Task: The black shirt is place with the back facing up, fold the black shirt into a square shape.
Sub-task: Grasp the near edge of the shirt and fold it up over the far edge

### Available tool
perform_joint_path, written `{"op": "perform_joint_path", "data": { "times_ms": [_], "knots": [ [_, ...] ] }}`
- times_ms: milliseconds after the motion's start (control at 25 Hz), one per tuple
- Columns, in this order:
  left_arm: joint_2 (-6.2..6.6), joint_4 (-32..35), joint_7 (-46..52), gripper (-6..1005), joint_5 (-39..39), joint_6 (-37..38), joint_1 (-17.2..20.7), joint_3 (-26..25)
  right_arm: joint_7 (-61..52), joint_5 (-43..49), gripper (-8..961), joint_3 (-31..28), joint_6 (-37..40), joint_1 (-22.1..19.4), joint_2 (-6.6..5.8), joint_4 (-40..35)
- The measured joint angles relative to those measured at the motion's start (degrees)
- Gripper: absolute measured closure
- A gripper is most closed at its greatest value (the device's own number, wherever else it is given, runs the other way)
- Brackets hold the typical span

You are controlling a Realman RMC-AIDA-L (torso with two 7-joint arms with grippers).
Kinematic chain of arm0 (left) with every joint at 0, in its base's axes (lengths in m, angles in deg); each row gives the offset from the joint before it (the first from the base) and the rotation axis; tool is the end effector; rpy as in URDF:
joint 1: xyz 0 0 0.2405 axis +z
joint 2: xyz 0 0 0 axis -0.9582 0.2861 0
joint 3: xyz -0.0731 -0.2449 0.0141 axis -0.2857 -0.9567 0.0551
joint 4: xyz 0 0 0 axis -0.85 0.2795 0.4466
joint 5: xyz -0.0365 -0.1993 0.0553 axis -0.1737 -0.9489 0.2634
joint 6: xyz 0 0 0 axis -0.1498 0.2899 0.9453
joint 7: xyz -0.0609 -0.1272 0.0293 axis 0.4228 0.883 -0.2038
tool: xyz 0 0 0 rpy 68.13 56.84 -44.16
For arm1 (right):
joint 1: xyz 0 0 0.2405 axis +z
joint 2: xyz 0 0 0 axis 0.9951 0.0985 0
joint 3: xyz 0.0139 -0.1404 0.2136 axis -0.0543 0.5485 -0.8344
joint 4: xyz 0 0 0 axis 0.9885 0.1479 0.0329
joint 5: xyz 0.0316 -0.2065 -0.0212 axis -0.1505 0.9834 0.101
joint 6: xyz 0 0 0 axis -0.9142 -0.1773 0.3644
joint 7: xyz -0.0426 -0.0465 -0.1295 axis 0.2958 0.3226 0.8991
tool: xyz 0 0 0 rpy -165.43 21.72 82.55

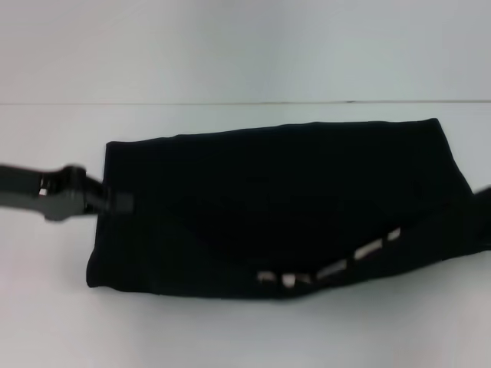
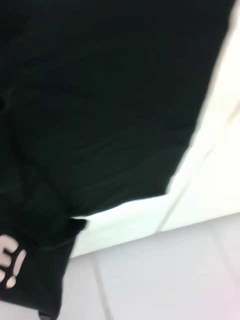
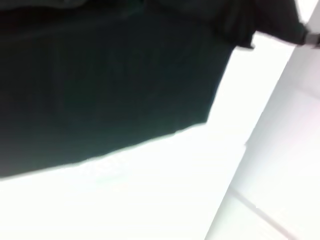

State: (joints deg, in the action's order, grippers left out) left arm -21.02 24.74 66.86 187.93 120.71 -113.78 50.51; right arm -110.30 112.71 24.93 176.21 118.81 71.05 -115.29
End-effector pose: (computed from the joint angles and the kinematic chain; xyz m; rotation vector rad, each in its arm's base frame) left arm -0.2623 0.3511 0.0881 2.3731 1.9759 0.5001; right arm 0.2891 0.3384 0.1636 -2.3117 1.6465 0.4500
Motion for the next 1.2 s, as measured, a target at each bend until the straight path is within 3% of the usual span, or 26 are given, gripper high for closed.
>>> {"op": "perform_joint_path", "data": {
  "times_ms": [200, 400, 440, 680, 840, 1200],
  "knots": [
    [-0.21, -0.8, 1.7, 1001, -0.2, -9.0, -2.8, -0.1, 0.8, -0.4, 891, 0.0, -9.2, 1.3, 0.47, 2.1],
    [-0.46, -5.5, 2.0, 1001, 0.5, -20.1, -5.1, 2.1, 2.5, -1.4, 891, 3.6, -25.9, 3.1, 0.84, 11.7],
    [-0.61, -6.1, 2.4, 1001, 0.6, -22.2, -5.2, 3.2, 2.5, -1.4, 891, 3.6, -25.9, 3.1, 0.84, 11.7],
    [-1.54, -6.8, 5.9, 1001, 0.9, -31.4, -5.0, 9.7, 1.0, -1.4, 892, 9.2, -37.7, 3.6, 3.02, 13.9],
    [-1.88, -6.3, 6.7, 1000, 0.8, -33.8, -4.9, 11.0, -0.3, -1.3, 892, 11.0, -42.1, 4.3, 3.88, 14.3],
    [-1.89, -3.4, 9.5, 1001, 0.2, -37.2, -4.9, 10.3, -2.3, -1.7, 892, 11.4, -45.5, 7.2, 4.19, 14.0]
  ]
}}
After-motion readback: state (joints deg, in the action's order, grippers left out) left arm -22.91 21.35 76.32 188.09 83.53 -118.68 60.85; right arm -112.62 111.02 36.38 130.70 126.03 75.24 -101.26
